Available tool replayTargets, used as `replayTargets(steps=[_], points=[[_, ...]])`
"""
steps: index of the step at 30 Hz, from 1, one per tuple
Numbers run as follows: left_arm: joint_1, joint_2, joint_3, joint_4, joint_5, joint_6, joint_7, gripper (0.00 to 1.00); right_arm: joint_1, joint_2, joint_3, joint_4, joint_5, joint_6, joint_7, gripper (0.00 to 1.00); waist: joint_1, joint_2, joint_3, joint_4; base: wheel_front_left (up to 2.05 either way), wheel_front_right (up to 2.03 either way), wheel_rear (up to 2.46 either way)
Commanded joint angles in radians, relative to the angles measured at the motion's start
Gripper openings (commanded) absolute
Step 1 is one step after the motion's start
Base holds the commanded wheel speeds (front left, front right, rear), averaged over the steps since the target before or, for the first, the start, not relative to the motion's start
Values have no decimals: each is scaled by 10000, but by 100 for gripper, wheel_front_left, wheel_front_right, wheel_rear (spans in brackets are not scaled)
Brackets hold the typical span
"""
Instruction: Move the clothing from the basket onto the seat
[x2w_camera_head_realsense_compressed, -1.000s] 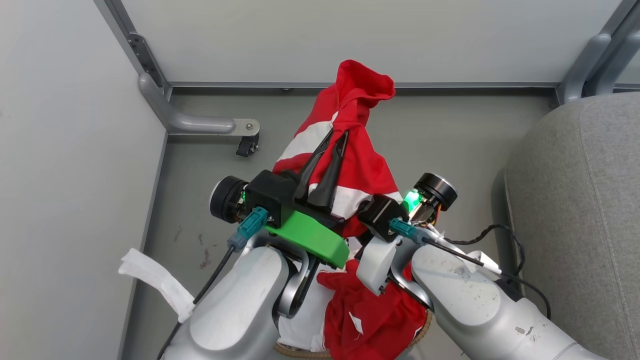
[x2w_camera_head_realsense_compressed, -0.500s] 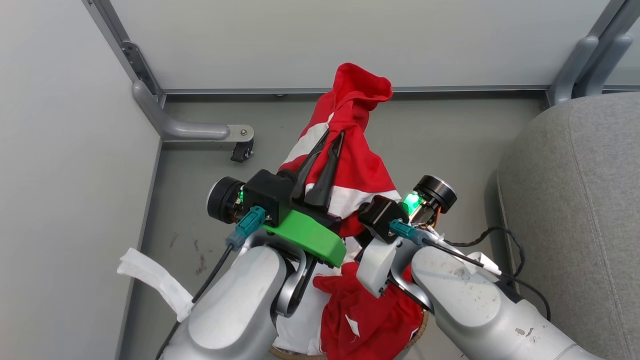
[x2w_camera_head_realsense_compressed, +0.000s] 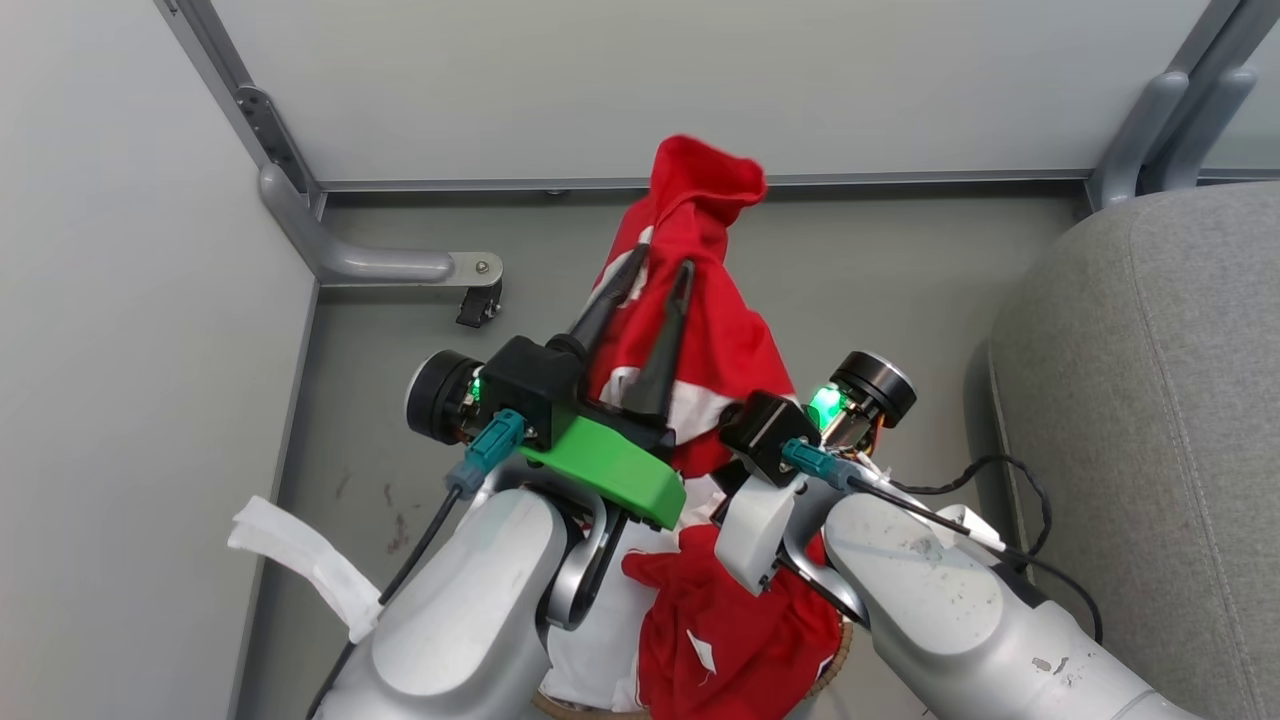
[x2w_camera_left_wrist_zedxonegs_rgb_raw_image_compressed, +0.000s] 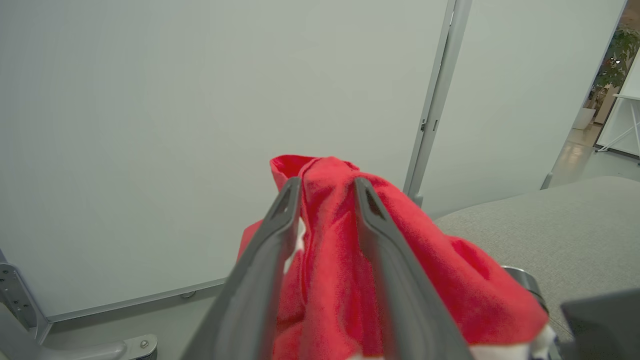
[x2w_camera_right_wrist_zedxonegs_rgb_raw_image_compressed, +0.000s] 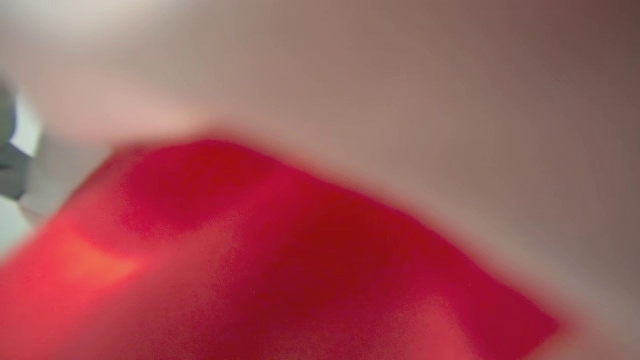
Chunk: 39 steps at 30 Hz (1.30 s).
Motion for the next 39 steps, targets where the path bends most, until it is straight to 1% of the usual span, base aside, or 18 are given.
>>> replayTargets(steps=[1, 8, 14, 26, 28, 29, 39], points=[[33, 17, 59, -28, 116, 37, -6, 100, 82, -51, -22, -48, -4, -10, -22, 0, 0, -1, 8, -33, 0, 0, 0], [175, 17, 309, 107, 330, 86, -6, 100, 192, -101, -124, -171, -20, -10, -22, 0, 0, -1, 9, -346, 0, 0, 0], [234, 20, 586, 420, 663, -78, -6, 100, 461, -155, -294, -517, -51, -10, -22, 0, 0, -1, 1, -988, 0, 0, 0], [639, 21, 1513, 840, 1346, -346, -1, 100, 1510, -361, -1213, -1613, -10, -12, -22, 0, 0, -1, -87, -3129, 0, 0, 0], [711, 23, 1663, 876, 1458, -365, -2, 100, 1686, -370, -1372, -1817, -17, -12, -22, 0, 0, -1, -108, -3558, 0, 0, 0], [772, 23, 1790, 903, 1523, -425, -2, 100, 1818, -372, -1499, -1990, -30, -12, -22, 0, 0, -1, -117, -3915, 0, 0, 0], [1116, 28, 2203, 998, 1764, -536, -1, 100, 2447, -338, -2174, -2661, -56, -12, -22, 0, 0, -1, -242, -5566, 0, 0, 0]])
